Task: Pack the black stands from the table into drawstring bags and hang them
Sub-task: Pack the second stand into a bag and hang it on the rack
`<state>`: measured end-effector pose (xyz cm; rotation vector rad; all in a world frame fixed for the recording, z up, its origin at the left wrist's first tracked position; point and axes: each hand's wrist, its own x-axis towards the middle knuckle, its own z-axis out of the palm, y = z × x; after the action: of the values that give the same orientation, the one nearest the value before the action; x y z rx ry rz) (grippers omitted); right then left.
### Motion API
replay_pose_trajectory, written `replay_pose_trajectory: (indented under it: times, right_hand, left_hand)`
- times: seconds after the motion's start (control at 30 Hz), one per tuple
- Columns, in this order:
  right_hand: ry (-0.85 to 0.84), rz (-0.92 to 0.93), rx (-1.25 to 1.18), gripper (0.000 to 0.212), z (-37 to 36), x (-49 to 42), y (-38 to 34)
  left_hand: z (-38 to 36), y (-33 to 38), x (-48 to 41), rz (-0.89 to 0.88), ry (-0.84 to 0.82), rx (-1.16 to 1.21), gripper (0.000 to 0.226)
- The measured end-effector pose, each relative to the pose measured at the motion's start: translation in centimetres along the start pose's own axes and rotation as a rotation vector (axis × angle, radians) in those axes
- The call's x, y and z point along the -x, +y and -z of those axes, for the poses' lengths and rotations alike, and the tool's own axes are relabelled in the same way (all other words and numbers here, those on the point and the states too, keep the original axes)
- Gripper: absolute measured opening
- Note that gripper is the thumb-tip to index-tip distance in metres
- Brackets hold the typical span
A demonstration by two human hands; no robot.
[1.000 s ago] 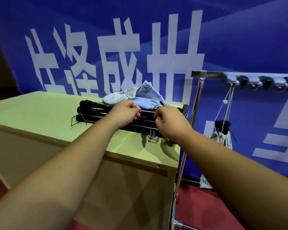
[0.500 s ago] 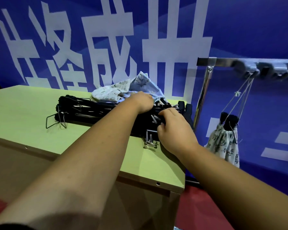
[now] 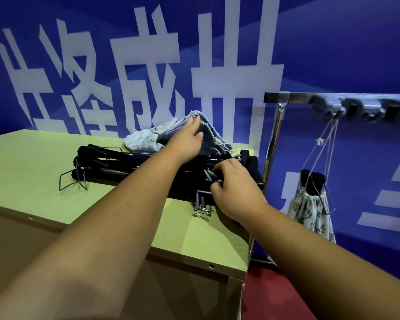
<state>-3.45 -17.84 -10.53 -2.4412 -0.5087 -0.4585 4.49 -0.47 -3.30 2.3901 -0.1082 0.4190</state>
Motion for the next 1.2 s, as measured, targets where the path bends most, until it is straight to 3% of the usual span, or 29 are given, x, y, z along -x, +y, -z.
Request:
replay_pose_trajectory:
  times: [0.17, 0.3, 0.43, 0.5, 0.6, 0.77, 0.97, 1.07, 1.2]
  right_hand:
    - [-0.067, -0.040, -0.063, 0.040, 2.1, 0.0, -0.8]
    - [0.008, -0.089, -0.218, 0.044, 5.4, -0.1, -2.9]
    - [0.099, -0.164, -0.376, 0.086, 9.6, 0.3, -5.3]
    - [0.082, -0.149, -0.439, 0.095, 11.6, 1.0, -6.6]
    - [0.083, -0.123, -0.457, 0.083, 13.9, 2.2, -8.1]
    - [0.223, -0.101, -0.522, 0.017, 17.9, 5.3, -10.8]
    - [0.302, -0.214, -0.892, 0.034, 22.5, 8.3, -11.9]
    - [0.307, -0.275, -1.044, 0.029, 25.3, 10.0, -11.9]
    - [0.238, -0.292, -0.814, 0.037, 27.4, 12.3, -10.5]
  left_hand:
    - [3.6, 4.4, 2.2, -0.061, 0.160, 0.202, 0.057]
    - [7.0, 8.5, 4.2, -0.104, 0.242, 0.338, 0.055]
    - [9.2, 12.1, 6.5, -0.186, 0.421, 0.366, 0.048]
    - [9.7, 13.8, 7.9, -0.186, 0.530, 0.411, 0.044]
    - [10.7, 16.4, 10.1, -0.179, 0.590, 0.489, 0.036]
    - [13.1, 20.9, 13.4, -0.182, 0.538, 0.483, 0.013]
    - [14.7, 26.2, 17.0, -0.276, 0.500, 0.462, 0.013]
    - [14.6, 28.2, 18.4, -0.194, 0.467, 0.437, 0.015]
    - [13.7, 29.5, 20.2, -0.023, 0.307, 0.249, 0.010]
